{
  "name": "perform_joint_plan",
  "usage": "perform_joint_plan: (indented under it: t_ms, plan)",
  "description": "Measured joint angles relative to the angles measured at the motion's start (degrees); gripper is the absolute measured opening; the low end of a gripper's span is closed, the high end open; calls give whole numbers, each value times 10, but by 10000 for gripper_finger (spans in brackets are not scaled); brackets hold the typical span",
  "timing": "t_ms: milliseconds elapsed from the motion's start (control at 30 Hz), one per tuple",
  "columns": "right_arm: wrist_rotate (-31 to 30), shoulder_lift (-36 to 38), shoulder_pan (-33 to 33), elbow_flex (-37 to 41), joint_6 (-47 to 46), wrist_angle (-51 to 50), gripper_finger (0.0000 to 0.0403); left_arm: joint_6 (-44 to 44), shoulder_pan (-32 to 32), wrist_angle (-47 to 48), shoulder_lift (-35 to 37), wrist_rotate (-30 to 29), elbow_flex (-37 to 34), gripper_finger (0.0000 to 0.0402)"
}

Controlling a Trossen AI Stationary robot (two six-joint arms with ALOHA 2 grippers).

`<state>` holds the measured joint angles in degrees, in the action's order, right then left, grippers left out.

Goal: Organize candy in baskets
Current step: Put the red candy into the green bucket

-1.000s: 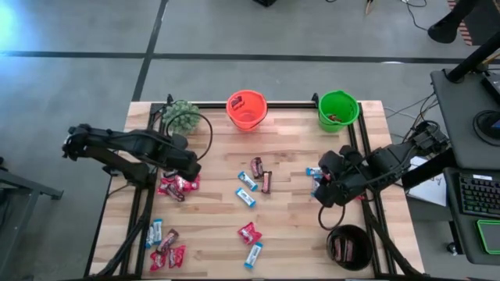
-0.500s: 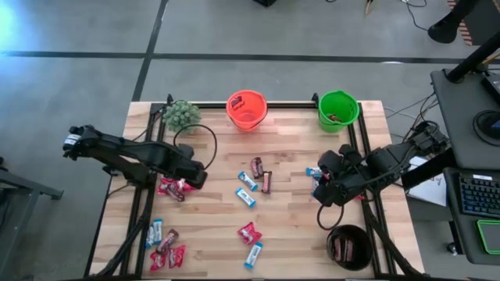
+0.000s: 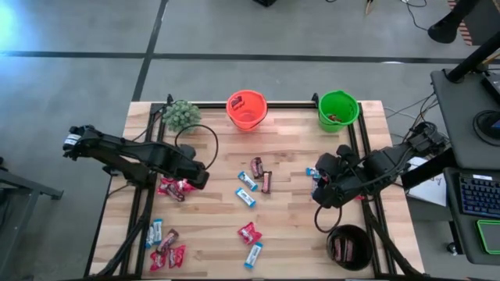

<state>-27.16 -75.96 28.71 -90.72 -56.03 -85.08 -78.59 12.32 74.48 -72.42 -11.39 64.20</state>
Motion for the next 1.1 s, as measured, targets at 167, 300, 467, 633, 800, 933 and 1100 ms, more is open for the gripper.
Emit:
perform_joint_plan:
  t_ms: [167, 300, 467, 633, 800, 933, 1100]
  plan:
    - [0, 0, 0, 0, 22, 0, 171, 0, 0, -4, -2, -1, -2, 178]
    - [0, 0, 0, 0, 31, 0, 171, -1, 0, -3, -10, -1, -2, 178]
    - [-2, 0, 0, 0, 31, -2, 171, -1, 0, -4, -26, 6, -2, 179]
    - [-32, 1, -1, 0, 29, -21, 171, 1, -2, 0, -35, 44, -2, 191]
    - [-35, 1, -4, 0, 13, -49, 171, 1, -2, 2, -39, 45, -2, 219]
    - [-35, 6, -4, 0, 19, -49, 171, -2, -1, -2, -47, 45, -2, 234]
    - [-44, 13, -4, 1, 27, -49, 171, -14, -1, -18, -76, 45, -2, 238]
